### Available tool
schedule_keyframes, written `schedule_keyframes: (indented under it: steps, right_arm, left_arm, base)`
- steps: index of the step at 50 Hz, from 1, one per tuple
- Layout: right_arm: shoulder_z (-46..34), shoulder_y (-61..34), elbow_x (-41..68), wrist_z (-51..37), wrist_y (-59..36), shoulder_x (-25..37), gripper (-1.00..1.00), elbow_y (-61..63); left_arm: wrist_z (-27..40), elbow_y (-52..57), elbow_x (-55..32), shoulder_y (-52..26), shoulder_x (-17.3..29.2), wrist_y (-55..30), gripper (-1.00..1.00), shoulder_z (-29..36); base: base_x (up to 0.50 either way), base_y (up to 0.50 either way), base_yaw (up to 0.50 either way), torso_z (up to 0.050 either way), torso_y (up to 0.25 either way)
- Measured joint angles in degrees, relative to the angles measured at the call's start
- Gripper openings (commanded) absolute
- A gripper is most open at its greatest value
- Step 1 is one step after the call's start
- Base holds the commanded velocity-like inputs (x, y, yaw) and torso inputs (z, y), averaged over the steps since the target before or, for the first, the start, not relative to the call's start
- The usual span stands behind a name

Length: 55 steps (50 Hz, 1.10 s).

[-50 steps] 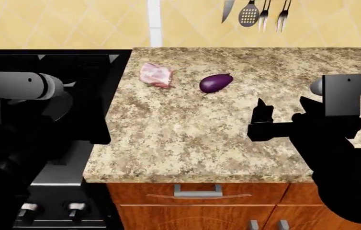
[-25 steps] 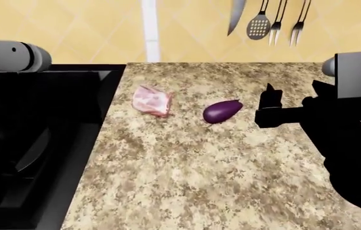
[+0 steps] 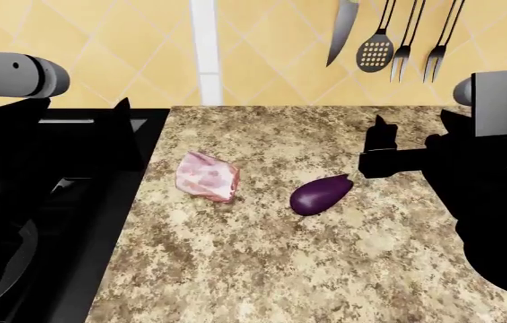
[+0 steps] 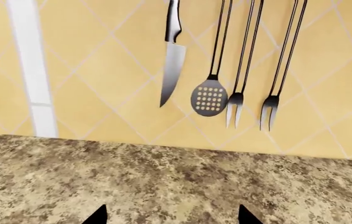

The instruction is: Place both pans onto different burners. Then place the eggplant and the pork loin on different pans.

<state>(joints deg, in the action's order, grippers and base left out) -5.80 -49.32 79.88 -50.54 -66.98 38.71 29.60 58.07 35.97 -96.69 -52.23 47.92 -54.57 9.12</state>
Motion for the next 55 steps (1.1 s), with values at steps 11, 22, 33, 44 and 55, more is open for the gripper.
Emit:
schedule_keyframes:
  steps: [11, 22, 33, 44, 55]
  right_arm:
    - [-7.47, -5.62, -7.64, 8.75, -0.18, -0.03, 1.00, -5.78]
    - [-24.42, -16.40, -23.65, 31.11, 7.17, -1.53, 1.00, -16.53]
    - [-35.77, -22.78, -32.23, 49.96, 15.17, -6.38, 1.00, -27.40]
    - [-40.93, -24.91, -35.03, 60.52, 20.21, -11.12, 1.00, -34.54]
    - [-41.67, -23.33, -32.70, 63.15, 21.12, -12.99, 1.00, -32.21]
  left_arm:
    - [-0.05, 0.18, -0.10, 0.04, 0.14, 0.27, 1.00, 0.02]
    - [-0.25, 0.11, -0.02, -0.14, 0.09, 0.40, 1.00, 0.28]
    - [-0.55, -0.26, 0.11, -0.46, 0.07, 0.36, 1.00, 0.66]
    - [-1.00, -0.62, 0.46, -0.41, 0.06, 0.46, 1.00, 0.93]
    - [-0.88, -0.62, 0.43, -0.27, 0.11, 0.70, 1.00, 1.07]
  base:
    - [0.00, 0.00, 0.00, 0.000, 0.000]
    - [0.00, 0.00, 0.00, 0.000, 0.000]
    - [0.00, 0.00, 0.00, 0.000, 0.000]
    - [0.00, 0.00, 0.00, 0.000, 0.000]
    - [0.00, 0.00, 0.00, 0.000, 0.000]
